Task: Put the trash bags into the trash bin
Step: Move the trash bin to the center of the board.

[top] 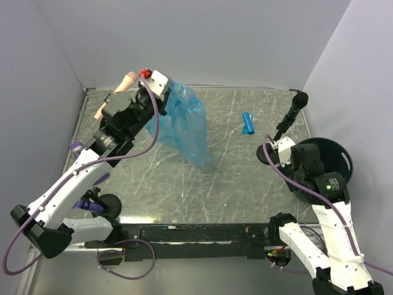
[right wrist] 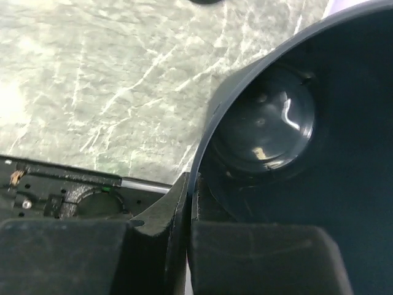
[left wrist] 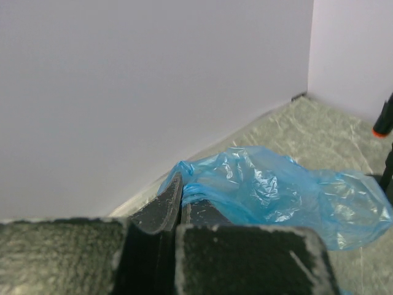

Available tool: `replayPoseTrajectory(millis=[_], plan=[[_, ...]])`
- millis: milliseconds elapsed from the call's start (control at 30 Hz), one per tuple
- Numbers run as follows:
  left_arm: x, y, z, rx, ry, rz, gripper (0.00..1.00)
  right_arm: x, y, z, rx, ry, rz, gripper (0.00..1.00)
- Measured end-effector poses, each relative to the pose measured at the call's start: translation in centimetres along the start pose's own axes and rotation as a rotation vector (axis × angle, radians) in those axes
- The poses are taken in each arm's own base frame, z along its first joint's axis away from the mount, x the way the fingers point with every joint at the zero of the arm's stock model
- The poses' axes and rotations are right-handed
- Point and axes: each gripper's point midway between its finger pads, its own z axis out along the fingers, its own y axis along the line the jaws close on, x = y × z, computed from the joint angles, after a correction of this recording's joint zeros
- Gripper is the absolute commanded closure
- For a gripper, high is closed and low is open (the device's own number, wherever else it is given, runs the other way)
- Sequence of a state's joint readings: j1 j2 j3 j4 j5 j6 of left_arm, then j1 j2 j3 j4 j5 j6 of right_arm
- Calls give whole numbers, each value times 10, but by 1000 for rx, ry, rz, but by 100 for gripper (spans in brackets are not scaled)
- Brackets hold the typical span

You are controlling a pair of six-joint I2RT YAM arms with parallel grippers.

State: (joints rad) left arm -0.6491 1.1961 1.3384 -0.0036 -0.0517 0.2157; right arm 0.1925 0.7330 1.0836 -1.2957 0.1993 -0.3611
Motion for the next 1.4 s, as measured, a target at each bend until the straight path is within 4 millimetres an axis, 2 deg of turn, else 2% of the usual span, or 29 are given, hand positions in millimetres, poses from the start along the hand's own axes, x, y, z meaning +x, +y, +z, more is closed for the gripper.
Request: replayPoseTrajectory(millis=[133,267,400,533,667,733,800,900,1033,1167,1200,1233,1300,1367,1400], plan=[[-29,14,-1,-31,-62,8,99,-13,12,-9,-99,-48,-44,100],[-55,30,0,-68,-119,18,99,-25,36,-20,-265,-93,-85,100],[-76,46,3,-106,-161,31,99,-48,55,-36,-416,-188,-145,100],[-97,62,11,-141,-199,25,99,-72,79,-59,-586,-306,-207,100],[-128,73,21,-158,-256,-16,99,-88,108,-82,-724,-379,-348,100],[-148,75,22,-154,-295,-38,99,-97,126,-87,-781,-417,-451,100],[-164,76,20,-145,-330,-50,99,-111,140,-85,-803,-455,-531,100],[-190,77,12,-134,-394,-58,99,-138,157,-71,-791,-501,-628,100],[-222,76,-1,-112,-490,-75,99,-174,182,-35,-749,-538,-742,100],[-250,71,-9,-63,-581,-138,99,-179,205,-10,-755,-539,-819,100],[-255,68,-9,-41,-600,-158,99,-178,208,-7,-759,-538,-832,99],[-259,65,-9,-20,-615,-178,99,-176,210,-7,-763,-542,-844,92],[-261,59,-5,21,-624,-212,99,-176,213,-7,-766,-552,-863,65],[-259,49,2,64,-618,-252,99,-177,215,-7,-765,-563,-872,48],[-257,45,6,81,-611,-265,99,-179,215,-8,-761,-572,-875,43]])
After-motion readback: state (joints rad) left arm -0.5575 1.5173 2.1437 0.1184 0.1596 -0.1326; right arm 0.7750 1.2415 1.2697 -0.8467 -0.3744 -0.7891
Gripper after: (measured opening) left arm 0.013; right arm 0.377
